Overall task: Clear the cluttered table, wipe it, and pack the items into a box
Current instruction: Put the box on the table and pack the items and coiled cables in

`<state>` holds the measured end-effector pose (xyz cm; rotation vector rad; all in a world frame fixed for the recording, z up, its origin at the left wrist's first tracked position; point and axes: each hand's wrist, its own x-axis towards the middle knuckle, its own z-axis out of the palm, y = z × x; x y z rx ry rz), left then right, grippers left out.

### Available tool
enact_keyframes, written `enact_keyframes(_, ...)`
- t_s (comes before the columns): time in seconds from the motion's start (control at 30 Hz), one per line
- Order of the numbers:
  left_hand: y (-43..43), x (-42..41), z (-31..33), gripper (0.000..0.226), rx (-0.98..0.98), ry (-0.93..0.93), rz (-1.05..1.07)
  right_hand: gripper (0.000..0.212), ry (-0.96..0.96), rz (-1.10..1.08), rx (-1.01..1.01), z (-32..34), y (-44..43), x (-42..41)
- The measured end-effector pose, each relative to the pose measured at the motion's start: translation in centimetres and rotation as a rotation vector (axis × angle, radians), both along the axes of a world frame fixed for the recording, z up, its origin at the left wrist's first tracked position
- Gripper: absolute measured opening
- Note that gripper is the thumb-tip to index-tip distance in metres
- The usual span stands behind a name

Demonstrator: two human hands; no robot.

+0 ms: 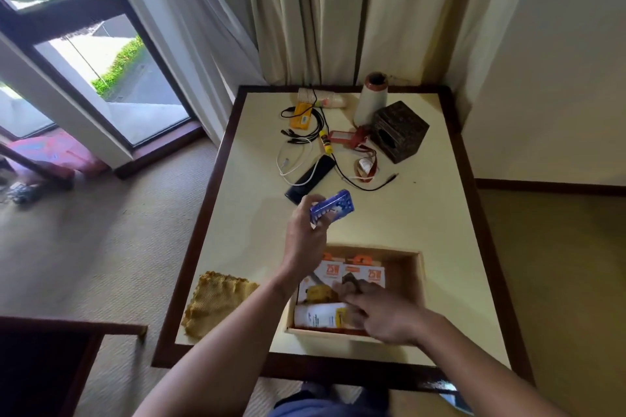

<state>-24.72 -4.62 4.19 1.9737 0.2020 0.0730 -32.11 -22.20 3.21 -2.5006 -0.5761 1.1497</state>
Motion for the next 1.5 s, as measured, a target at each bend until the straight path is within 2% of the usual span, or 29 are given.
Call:
enact_keyframes(0.1, -0.5, -1.4, 0.8, 0.022, -0.046, -0.027, -0.062, 0.061, -0.16, 0.02, -0.004, 0.0, -0.2, -0.7)
enact_keyframes(0.17, -0.6, -2.4, 1.0, 0.025, -0.108, -0.001, -0.092, 0.048, -0.312, -0.083, 0.09, -0.1, -1.4, -1.0)
enact_keyframes(0.27, -0.8, -3.5, 0.9, 0.037, -0.125, 0.085, -0.122, 0.023, -0.77, -0.519, 0.312, -0.4, -4.3, -1.1)
enact_keyframes(0.3, -1.0, -3.7, 0.9, 0.038, -0.09, 0.107, -0.143, 0.019, -0.849, -0.711, 0.349, -0.4, -5.2, -0.8)
enact_keyframes(0.33, -1.4, -3.9, 1.0, 0.038, -0.062, 0.131, -0.182, 0.016, -0.842, -0.89, 0.371, -0.4, -6.1, -0.3)
enact_keyframes(0.4, -2.8, -4.1, 1.0, 0.034, -0.031, 0.19, -0.298, 0.018, -0.623, -1.074, 0.403, -1.0, -7.3, 1.2)
enact_keyframes(0.5, -5.5, -4.2, 0.1, 0.03, 0.161, 0.22, -0.497, 0.027, -0.257, -1.054, 0.488, -2.2, -7.9, 2.8)
enact_keyframes(0.67, -7.9, -4.1, -1.4, 0.035, 0.329, 0.282, -0.717, 0.039, -0.072, -1.111, 0.566, -2.4, -8.3, 2.7)
enact_keyframes(0.77, -8.6, -3.7, -1.8, 0.038, 0.393, 0.306, -0.773, 0.039, -0.106, -1.131, 0.56, -2.6, -8.2, 2.9)
enact_keyframes(0.9, -10.3, -4.2, -1.9, 0.031, 0.606, 0.29, -0.936, 0.038, -0.165, -1.188, 0.568, -3.1, -7.3, 2.7)
enact_keyframes(1.07, -11.1, -4.9, -2.9, 0.016, 0.821, 0.245, -0.948, 0.038, -0.199, -1.215, 0.575, -3.4, -6.9, 2.2)
enact_keyframes(1.17, -11.1, -4.9, -2.6, 0.019, 0.974, 0.242, -1.046, 0.037, -0.236, -1.236, 0.597, -3.9, -6.7, 2.2)
enact_keyframes(1.23, -10.3, -4.9, -2.1, 0.02, 0.936, 0.192, -1.096, 0.036, -0.262, -1.242, 0.588, -4.1, -6.6, 2.4)
enact_keyframes(1.33, -7.2, -5.1, -1.3, 0.033, 0.75, 0.059, -0.884, 0.033, -0.313, -1.187, 0.496, -4.1, -6.5, 2.5)
enact_keyframes(1.4, -4.2, -5.3, -1.3, 0.041, 0.819, -0.019, -0.667, 0.031, -0.452, -1.019, 0.361, -3.9, -6.4, 2.5)
enact_keyframes(1.5, -1.0, -5.6, -1.5, 0.042, 0.981, 0.063, -0.541, 0.036, -0.686, -0.657, 0.159, -3.4, -5.3, 3.2)
